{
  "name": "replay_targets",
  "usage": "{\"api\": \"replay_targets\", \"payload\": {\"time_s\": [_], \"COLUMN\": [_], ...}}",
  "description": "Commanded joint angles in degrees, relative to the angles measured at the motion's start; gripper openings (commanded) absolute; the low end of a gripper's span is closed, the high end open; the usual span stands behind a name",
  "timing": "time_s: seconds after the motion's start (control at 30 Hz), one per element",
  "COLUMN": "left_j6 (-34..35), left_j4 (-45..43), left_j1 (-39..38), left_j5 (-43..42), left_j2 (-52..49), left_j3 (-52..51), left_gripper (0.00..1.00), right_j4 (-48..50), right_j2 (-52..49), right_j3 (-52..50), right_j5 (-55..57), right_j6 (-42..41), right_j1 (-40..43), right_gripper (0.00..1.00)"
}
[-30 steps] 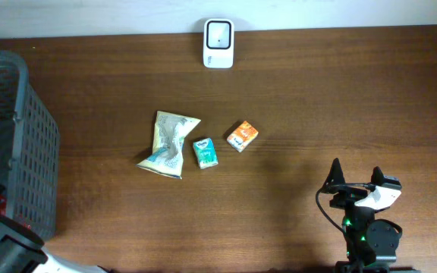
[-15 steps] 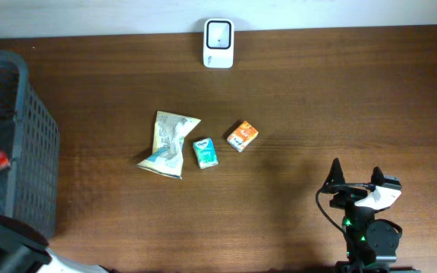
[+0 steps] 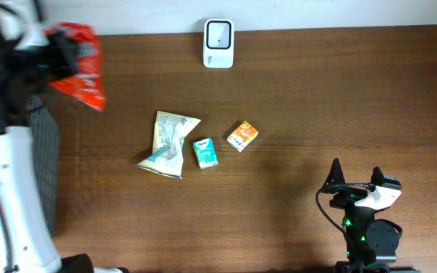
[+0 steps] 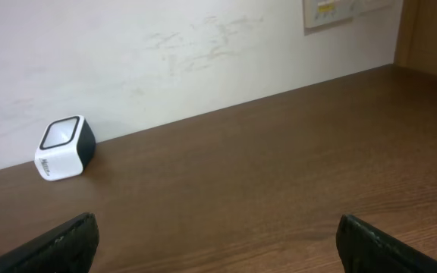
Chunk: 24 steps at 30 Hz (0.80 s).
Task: Scan the item barcode
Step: 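Drop the red snack bag onto the item pile and retract left arm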
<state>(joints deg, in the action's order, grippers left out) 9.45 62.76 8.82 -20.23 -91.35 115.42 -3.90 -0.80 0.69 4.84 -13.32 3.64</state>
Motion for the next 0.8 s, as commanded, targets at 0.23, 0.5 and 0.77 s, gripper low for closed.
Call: {"api": "replay_targets", "payload": {"time_s": [0.23,0.5,0.77], "left_j6": [0.8,18.6,27.4], "left_j4": [3.4,2.8,1.6], "left_j1": [-24.9,-31.9,-37.7], "left_j5": [14.1,13.6,13.6], "left_j2": [-8.4,-21.7,-33.5], "left_j3": [-3.0,-7.6,-7.6], "left_gripper": [0.0,0.0,0.02], "right_j4": [-0.4,-0.4,-0.4], "right_j2": [0.3,0.3,0.3], "right_j3": [-0.4,-0.4,-0.4], "right_j5": [-0.1,-0.1,-0.1], "right_j6": [0.2,0.2,0.2], "right_j1": [-0.3,-0.3,-0.3], "right_gripper": [0.99,0.99,0.99]}}
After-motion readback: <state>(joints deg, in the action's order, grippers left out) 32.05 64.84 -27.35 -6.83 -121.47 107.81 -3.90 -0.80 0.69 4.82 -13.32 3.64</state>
